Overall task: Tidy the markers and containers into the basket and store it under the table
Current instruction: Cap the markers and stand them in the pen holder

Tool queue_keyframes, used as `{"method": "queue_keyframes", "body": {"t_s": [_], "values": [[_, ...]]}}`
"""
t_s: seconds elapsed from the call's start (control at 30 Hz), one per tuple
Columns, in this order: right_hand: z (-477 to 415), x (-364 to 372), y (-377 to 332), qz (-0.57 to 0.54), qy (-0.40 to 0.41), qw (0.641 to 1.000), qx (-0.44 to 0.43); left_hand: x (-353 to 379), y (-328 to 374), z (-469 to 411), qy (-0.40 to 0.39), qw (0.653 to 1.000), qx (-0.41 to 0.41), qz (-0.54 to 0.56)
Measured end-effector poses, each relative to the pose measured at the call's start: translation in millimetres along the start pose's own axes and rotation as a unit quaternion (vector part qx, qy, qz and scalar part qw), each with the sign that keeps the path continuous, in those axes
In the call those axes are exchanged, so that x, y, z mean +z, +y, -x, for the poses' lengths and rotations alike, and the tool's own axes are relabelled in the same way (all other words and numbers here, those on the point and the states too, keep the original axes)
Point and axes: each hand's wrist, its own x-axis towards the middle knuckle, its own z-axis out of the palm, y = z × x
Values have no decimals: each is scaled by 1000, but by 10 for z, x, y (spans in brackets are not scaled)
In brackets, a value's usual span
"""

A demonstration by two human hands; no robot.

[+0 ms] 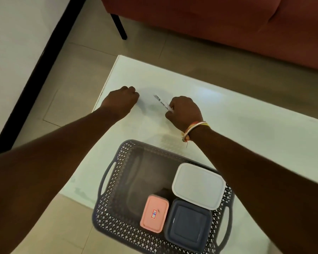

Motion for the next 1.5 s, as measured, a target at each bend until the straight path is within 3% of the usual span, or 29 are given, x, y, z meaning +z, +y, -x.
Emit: {"method": "queue_keyframes", "body": {"t_s": [0.07, 0.1, 0.13, 0.2, 0.23, 0.27, 0.3, 0.37, 0.57, 0.67, 0.77, 1.07, 1.17, 1.33, 1.43, 1.5], "values": [[153, -100, 51, -132, 39, 988, 72, 11, 64, -6, 34, 985, -111, 129], [237, -153, 79, -207, 55, 971, 110, -19, 137, 4, 59, 949, -190, 244], [332, -211, 95, -285, 69, 945, 145, -83, 232, 26, 87, 878, -265, 390], [554, -351, 131, -437, 94, 870, 210, -320, 512, 111, 139, 655, -342, 659], [674, -431, 151, -504, 103, 826, 232, -436, 680, 170, 151, 559, -351, 736], [797, -513, 157, -563, 110, 781, 247, -546, 862, 239, 149, 493, -357, 779], [909, -586, 146, -606, 116, 745, 255, -630, 1032, 311, 142, 449, -362, 805], [1166, -722, 144, -639, 126, 715, 255, -765, 1408, 446, 121, 392, -363, 837], [1928, -995, 226, -655, 167, 694, 247, -977, 2307, 741, 82, 271, -367, 886], [2182, -1071, 325, -641, 200, 696, 254, -1063, 2594, 827, 86, 240, -362, 897], [2424, -1167, 465, -625, 214, 706, 257, -1170, 2892, 898, 88, 241, -353, 900], [2963, -1432, 843, -618, 255, 705, 236, -1509, 3759, 1073, 80, 316, -321, 889], [3153, -1530, 974, -638, 277, 679, 235, -1613, 4066, 1114, 89, 322, -310, 890], [3560, -1721, 1149, -706, 315, 589, 236, -1800, 4609, 1199, 110, 329, -270, 898], [3794, -1836, 1262, -738, 327, 540, 238, -1892, 4905, 1269, 124, 350, -249, 894], [3930, -1897, 1348, -749, 325, 526, 240, -1912, 5060, 1322, 130, 364, -234, 892]]}}
